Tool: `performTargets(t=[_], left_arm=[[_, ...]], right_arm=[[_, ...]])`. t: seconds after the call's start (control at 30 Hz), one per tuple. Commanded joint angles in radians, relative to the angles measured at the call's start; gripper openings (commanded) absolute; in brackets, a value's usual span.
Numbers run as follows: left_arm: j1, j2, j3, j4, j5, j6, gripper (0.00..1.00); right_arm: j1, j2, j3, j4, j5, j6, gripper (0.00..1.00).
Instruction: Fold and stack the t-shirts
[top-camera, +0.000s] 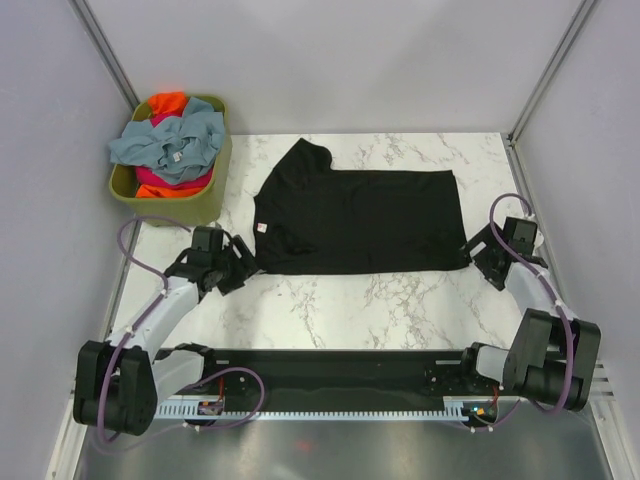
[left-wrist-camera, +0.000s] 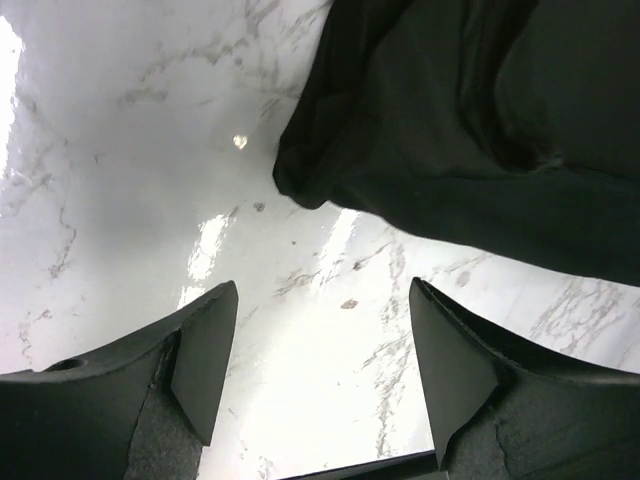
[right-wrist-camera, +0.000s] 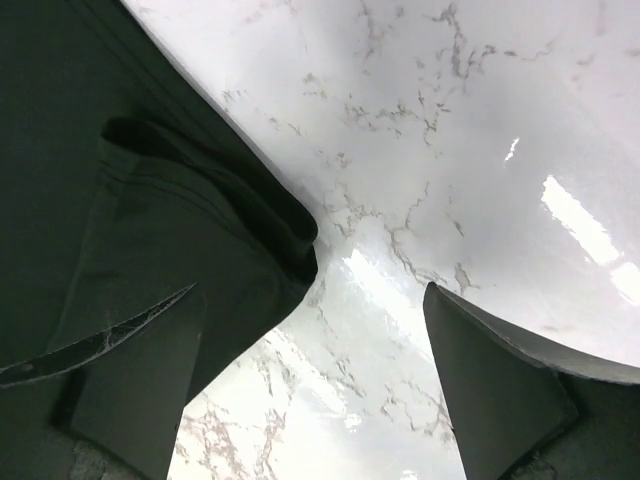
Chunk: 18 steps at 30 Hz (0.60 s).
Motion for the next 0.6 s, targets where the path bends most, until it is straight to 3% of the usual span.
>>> performTargets(t=[0.0,0.07,0.23,0.27,0.33,0.37,0.4,0.57], left_arm=[[0.004,-0.050,0.080,-0.025,-0.053,0.051,0.77],[0.004,-0.045,0.116,-0.013,-0.065,0.060,0.75],[0.002,0.008,0.156,0.108,-0.011,0.051,0.68],[0.002,0.024,0.156,0.131,0.001,0.043,0.66],[0.002,0.076,0.144,0.180,0.025,0.032,0.58],[0.002,0.099,0.140,0.234,0.038,0.025,0.54],[0.002,0.138,0.135,0.253,0.056,0.020,0.51],[0.001,0.255,0.110,0.326,0.075,0.011,0.46]], right_arm=[[0.007,-0.106,0.090,-0.087,0.064,-0.025,0.98],[0.041,-0.141,0.151,-0.098,0.056,-0.048,0.97],[0.422,-0.112,0.337,-0.112,0.062,-0.060,0.92],[0.550,-0.066,0.399,-0.112,0.073,-0.057,0.87],[0.660,-0.007,0.458,-0.097,0.065,-0.055,0.79],[0.712,0.027,0.513,-0.080,0.061,-0.057,0.68],[0.798,0.100,0.541,-0.072,0.055,-0.057,0.65],[0.966,0.369,0.764,-0.055,-0.050,-0.057,0.59]])
